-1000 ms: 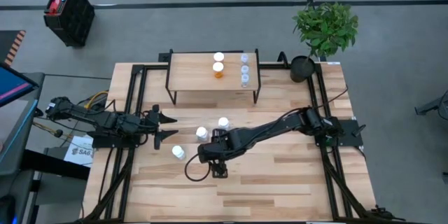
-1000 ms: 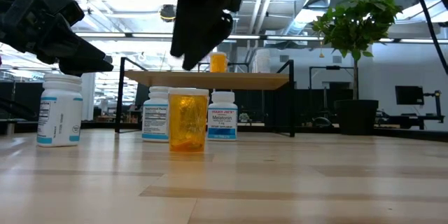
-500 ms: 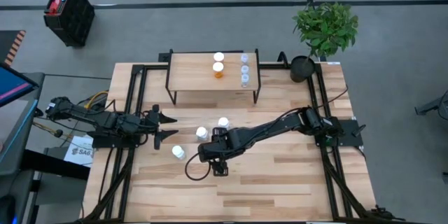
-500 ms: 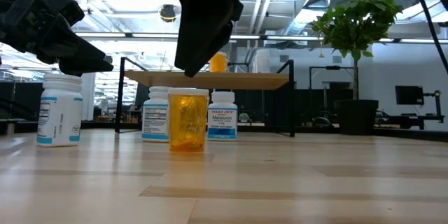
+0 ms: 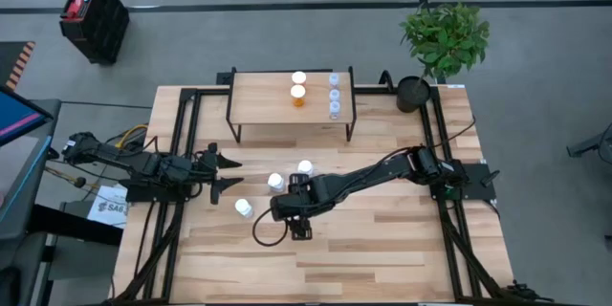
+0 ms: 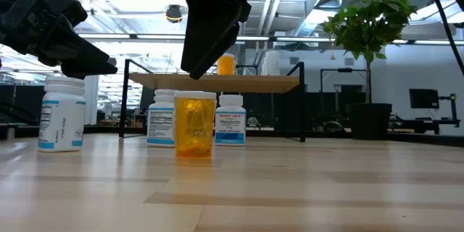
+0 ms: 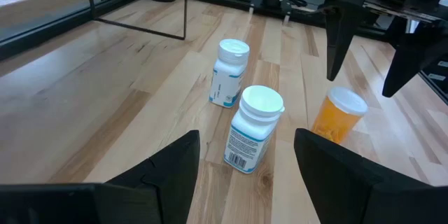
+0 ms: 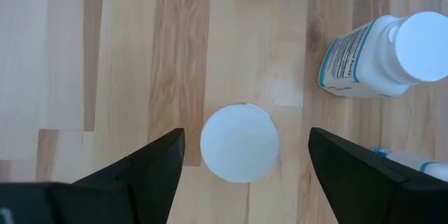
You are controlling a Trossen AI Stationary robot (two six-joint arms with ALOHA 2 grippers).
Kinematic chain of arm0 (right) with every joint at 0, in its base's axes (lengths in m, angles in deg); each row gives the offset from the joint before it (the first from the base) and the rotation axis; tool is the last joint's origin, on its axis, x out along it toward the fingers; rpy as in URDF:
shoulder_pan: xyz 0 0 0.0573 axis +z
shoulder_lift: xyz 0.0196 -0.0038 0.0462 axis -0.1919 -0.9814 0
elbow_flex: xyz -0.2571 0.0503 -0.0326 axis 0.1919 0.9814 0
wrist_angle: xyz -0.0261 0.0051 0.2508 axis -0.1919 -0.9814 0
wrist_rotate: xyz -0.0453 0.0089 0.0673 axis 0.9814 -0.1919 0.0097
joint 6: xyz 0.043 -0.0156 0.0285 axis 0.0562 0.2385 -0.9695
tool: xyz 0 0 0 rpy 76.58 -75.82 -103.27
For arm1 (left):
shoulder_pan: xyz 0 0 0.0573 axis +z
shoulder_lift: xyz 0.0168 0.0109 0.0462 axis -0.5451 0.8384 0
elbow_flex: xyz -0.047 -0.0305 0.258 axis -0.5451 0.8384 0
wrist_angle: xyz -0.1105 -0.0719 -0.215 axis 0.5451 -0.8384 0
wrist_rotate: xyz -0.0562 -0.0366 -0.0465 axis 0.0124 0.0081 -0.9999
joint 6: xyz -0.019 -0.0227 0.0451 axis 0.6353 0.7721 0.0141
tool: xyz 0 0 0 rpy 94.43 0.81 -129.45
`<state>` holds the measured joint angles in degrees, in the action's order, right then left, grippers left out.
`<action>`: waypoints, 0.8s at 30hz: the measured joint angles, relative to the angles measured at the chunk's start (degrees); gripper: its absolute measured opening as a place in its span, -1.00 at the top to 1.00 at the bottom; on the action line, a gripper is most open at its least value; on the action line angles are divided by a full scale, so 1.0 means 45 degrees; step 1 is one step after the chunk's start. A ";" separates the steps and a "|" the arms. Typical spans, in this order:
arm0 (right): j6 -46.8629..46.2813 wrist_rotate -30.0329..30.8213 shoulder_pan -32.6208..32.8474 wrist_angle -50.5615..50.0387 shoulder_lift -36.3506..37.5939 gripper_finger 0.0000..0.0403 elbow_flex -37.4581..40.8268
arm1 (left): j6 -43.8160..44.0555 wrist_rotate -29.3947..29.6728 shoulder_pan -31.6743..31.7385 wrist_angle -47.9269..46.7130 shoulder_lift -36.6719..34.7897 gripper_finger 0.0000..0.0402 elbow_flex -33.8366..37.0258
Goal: Pick and place medicine bottles onto shelf by color
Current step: Put the orange pill bottle aligned with the other orange pill bottles on the shelf
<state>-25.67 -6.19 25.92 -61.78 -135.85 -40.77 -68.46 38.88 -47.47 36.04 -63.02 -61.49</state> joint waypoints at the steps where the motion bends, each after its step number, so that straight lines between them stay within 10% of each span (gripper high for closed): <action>1: 0.0091 0.0033 -0.0007 0.0003 0.0000 -0.61 0.0000 | 0.0000 0.0000 0.0002 0.0001 0.0003 -0.10 0.0000; 24: 0.0083 -0.0408 -0.0073 -0.0111 -0.0617 -0.61 0.0010 | 0.0457 -0.0005 0.0000 0.0112 -0.0007 -0.10 0.0007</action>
<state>-25.30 -8.02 25.59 -62.28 -138.63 -40.73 -66.40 38.86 -47.47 36.55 -63.05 -61.46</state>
